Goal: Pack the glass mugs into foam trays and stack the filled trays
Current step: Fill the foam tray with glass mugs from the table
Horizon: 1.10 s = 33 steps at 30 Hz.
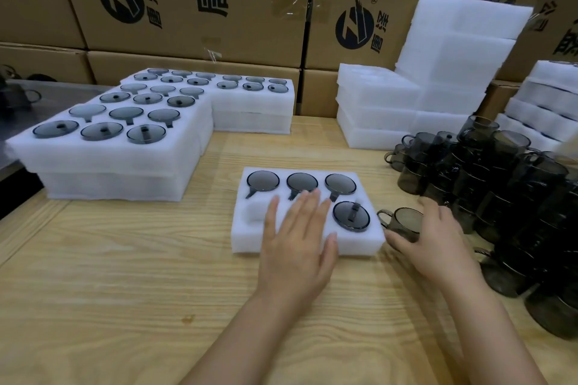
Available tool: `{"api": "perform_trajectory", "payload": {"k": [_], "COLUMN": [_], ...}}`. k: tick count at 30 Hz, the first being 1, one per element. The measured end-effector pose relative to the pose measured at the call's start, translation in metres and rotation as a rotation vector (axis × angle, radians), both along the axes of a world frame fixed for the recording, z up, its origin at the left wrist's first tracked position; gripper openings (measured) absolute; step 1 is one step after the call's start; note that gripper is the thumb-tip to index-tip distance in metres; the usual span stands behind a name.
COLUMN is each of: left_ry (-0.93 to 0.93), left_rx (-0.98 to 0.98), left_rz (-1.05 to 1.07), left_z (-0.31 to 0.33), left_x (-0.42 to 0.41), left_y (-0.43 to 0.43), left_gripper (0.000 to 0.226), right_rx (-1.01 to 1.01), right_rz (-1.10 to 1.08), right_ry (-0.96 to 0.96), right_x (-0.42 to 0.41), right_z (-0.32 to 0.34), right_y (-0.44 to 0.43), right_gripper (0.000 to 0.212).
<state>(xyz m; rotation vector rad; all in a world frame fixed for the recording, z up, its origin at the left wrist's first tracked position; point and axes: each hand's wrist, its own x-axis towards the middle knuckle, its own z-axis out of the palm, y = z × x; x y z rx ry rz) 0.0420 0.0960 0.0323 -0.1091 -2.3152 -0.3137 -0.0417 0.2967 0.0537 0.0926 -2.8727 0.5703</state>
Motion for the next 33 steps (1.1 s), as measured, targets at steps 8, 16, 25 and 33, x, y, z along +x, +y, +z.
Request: {"api": "perform_trajectory", "payload": {"k": [8, 16, 25, 33], "left_ry": [0.007, -0.221, -0.210, -0.190], "left_rx": [0.967, 1.314, 1.283, 1.294], "left_rz": [0.183, -0.263, -0.242, -0.241], "left_z": [0.004, -0.002, 0.000, 0.000], "left_x": [-0.013, -0.023, -0.022, -0.023], "left_y": [-0.076, -0.094, -0.093, -0.090], "left_gripper": [0.043, 0.051, 0.048, 0.057], "right_rx": [-0.003, -0.454, -0.578, -0.516], "right_rz": [0.114, 0.079, 0.470, 0.422], "right_ry": [-0.107, 0.275, 0.065, -0.056], "right_x": [0.002, 0.015, 0.022, 0.018], "right_z": [0.009, 0.031, 0.025, 0.018], "right_y": [0.000, -0.029, -0.109, -0.110], "right_gripper": [0.069, 0.068, 0.057, 0.065]}}
